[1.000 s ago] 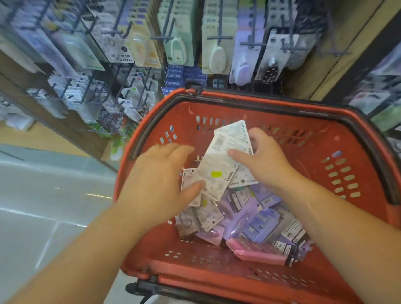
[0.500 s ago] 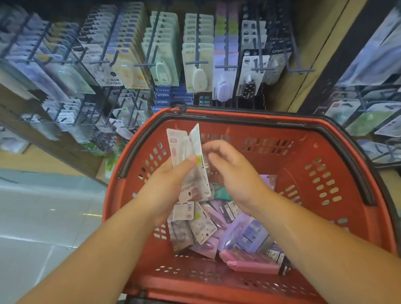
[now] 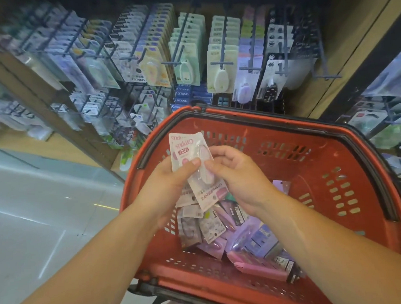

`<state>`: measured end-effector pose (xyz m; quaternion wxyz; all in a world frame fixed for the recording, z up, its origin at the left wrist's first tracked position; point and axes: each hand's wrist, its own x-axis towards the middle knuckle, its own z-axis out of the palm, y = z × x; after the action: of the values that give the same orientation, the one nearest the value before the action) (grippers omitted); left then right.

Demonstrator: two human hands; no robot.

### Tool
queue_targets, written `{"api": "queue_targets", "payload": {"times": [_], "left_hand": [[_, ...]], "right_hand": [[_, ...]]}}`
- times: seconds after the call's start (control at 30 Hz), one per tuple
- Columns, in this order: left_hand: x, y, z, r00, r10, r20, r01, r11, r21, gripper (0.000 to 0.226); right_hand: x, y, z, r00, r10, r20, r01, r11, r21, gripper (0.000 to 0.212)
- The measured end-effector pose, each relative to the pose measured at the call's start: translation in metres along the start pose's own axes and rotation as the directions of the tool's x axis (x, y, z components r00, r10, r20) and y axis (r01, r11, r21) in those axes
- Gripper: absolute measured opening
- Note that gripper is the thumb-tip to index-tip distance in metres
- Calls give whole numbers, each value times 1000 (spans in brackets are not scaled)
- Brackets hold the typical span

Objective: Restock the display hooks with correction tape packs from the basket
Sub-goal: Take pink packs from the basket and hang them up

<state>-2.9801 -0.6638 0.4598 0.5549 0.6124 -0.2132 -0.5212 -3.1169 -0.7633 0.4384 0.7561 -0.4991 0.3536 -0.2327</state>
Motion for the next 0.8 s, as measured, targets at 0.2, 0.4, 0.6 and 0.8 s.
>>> {"api": "queue_targets", "payload": {"times": [0.2,0.4,0.6,0.8], "left_hand": [[-8,3,-6,994,49,-93,-47,999,27,30],[-15,7,-17,960,156,-232,-132,984,115,34],[-30,19,-47,856,261,-446,-185,960,208,37],[-51,18,-63,816,234,-528,-160,970,184,37]], "right_hand": [[5,-1,4,999,37,35,-37,999,-10,22],[17,3,12,999,26,30,-22,995,-101,19],[65,67,-22,962,271,-42,-264,876,-404,21],[92,138,-32,875,477,-90,-381,560,-735,31]]}}
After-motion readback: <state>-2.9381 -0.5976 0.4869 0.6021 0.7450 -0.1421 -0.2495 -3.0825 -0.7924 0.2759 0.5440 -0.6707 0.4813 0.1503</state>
